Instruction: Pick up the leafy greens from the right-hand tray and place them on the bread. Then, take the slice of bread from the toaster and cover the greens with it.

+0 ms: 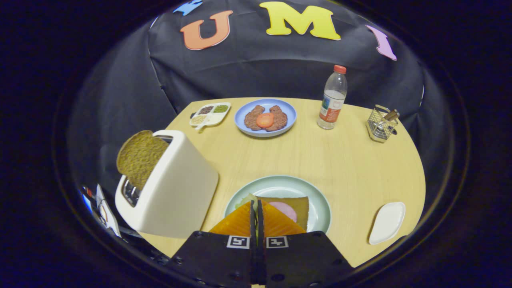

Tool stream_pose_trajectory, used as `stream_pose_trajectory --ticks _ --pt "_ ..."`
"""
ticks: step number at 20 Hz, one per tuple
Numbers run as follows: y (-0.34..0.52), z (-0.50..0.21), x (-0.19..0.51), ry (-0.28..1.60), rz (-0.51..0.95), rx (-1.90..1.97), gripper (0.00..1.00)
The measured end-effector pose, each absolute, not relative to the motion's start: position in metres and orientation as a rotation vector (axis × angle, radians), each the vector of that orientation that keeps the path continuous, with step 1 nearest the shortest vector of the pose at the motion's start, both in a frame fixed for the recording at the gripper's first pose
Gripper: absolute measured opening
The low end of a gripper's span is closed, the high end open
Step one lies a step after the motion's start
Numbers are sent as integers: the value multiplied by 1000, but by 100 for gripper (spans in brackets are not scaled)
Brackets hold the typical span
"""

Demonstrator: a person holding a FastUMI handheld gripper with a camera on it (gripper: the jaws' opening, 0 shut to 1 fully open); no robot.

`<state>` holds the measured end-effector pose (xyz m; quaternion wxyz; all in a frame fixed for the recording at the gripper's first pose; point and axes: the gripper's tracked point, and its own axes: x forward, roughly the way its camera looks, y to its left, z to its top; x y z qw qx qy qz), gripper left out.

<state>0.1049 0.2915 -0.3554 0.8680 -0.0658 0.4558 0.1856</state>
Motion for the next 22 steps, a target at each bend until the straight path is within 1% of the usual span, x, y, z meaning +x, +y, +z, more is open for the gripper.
stream_pose_trajectory --ticks 3,10,12,13,14,15,16,17,22 --pt "281 -367 124 970 343 -143 1" --pt "278 -393 153 996 316 -188 1" --pt "280 -395 153 1004 319 -184 3" --pt "280 -393 152 1000 319 -184 8" --pt "280 -392 151 993 319 -181 10" --pt "279 -387 149 984 315 -179 19" --pt "278 -382 145 972 316 -175 23" --pt "278 -375 140 964 313 -178 36" --pt "278 -328 119 850 309 -233 85"
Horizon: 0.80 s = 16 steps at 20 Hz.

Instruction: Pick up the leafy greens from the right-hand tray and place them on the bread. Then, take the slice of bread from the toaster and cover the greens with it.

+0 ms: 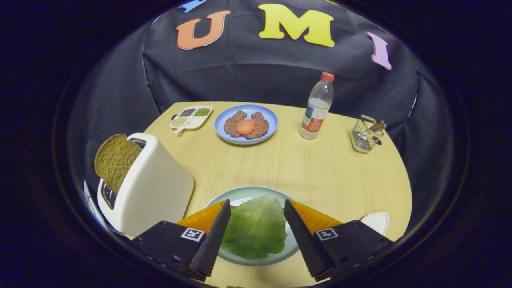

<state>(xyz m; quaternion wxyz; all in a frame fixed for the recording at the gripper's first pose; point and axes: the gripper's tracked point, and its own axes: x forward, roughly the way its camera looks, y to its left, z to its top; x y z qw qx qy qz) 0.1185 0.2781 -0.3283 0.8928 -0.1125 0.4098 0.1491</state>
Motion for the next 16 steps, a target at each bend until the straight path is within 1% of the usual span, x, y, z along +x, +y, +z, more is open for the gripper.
stream_pose_trajectory --ticks 1,3,8,12,16 --pt "282 -317 114 822 315 -243 90" --pt "295 -292 104 747 333 -253 93" --pt "345 -236 71 579 373 -199 96" --pt "396 -203 39 499 483 -190 95" --pt "430 -184 22 445 522 -166 96"
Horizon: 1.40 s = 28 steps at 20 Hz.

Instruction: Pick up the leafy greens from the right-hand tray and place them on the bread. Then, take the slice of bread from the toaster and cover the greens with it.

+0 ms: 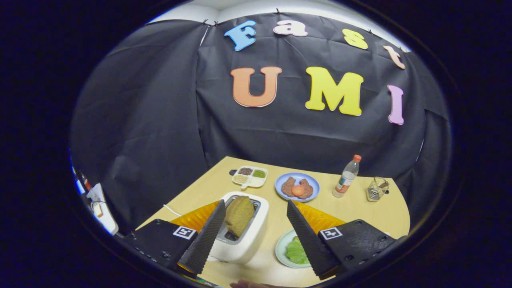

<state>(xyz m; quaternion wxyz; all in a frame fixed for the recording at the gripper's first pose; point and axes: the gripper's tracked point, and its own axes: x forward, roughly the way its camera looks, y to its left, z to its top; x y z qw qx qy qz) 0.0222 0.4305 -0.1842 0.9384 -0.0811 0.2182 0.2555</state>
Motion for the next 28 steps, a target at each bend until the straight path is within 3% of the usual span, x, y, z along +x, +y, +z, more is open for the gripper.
stream_pose_trajectory --ticks 5,12,16,18,19,22,24,25,28 --pt "448 -194 12 432 511 -174 96" --pt "466 -252 32 564 426 -228 96" --pt "468 -271 50 625 341 -279 81" --pt "467 -276 56 647 311 -296 71" --pt "469 -276 58 655 308 -296 61" --pt "470 -282 65 670 296 -319 52" --pt "462 -289 67 712 262 -324 38" --pt "462 -288 66 721 267 -304 24" --pt "464 -281 64 732 308 -275 18"
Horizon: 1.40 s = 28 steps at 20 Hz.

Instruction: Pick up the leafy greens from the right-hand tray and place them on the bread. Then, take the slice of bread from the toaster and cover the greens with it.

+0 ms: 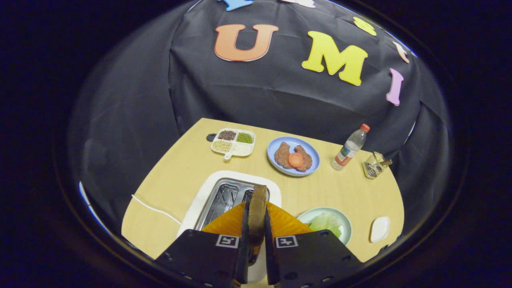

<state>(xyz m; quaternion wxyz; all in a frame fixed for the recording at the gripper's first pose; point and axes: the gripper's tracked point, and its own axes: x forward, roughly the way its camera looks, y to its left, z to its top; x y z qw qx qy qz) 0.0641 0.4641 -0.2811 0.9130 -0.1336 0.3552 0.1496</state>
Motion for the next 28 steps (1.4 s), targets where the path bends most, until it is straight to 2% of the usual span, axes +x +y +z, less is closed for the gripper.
stream_pose_trajectory --ticks 10,16,23,28 --pt "449 -193 53 641 412 -78 18" --pt "393 -160 68 611 381 22 18" --pt "323 -229 85 716 265 25 18" --pt "325 -284 89 834 279 130 18"
